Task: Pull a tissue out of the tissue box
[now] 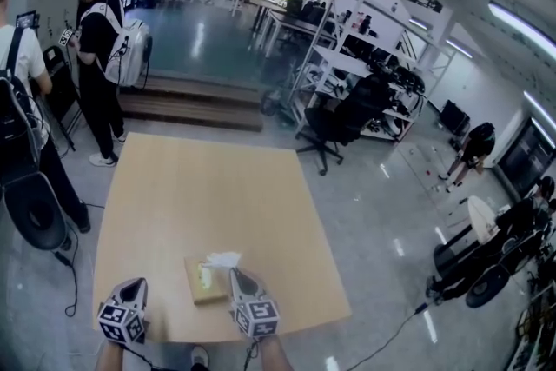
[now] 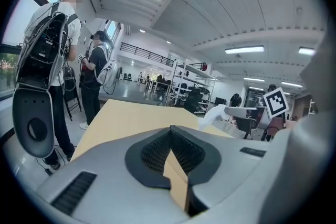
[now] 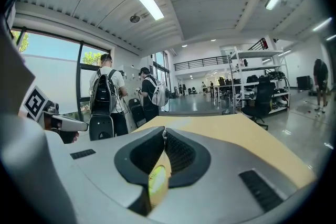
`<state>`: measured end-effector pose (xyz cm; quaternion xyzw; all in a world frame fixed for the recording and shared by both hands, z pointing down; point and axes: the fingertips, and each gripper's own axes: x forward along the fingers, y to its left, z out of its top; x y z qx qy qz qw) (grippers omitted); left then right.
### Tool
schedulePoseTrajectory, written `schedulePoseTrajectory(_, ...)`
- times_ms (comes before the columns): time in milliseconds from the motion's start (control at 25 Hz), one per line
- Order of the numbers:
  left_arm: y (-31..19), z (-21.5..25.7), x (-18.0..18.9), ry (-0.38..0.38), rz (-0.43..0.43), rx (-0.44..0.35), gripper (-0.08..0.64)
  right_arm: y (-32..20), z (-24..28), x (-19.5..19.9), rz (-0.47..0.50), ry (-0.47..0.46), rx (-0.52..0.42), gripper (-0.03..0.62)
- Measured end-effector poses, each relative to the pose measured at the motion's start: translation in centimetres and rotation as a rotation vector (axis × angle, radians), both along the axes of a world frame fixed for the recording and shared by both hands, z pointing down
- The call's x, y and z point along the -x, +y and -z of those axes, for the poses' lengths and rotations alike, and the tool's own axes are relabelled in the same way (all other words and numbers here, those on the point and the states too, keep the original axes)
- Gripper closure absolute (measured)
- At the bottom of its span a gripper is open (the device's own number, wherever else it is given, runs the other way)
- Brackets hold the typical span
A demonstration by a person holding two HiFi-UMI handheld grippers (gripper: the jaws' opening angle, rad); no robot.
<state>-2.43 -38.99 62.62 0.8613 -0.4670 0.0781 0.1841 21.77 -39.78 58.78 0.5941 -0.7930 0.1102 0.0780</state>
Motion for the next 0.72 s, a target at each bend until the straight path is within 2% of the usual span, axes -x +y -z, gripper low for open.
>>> schedulePoseTrajectory(520,3.0,2.9,0.7,0.017,-0.025,-0.082,0.554,7.5,1.1,0.2,-0.08,-0.001,-0.049,0.586)
schedulePoseTrajectory(720,4.7,3.3,1.5,-0.018,-0.033,-0.122,0.552,10.7,0.5,1.2,-0.096,-0.008,-0.045,0.586)
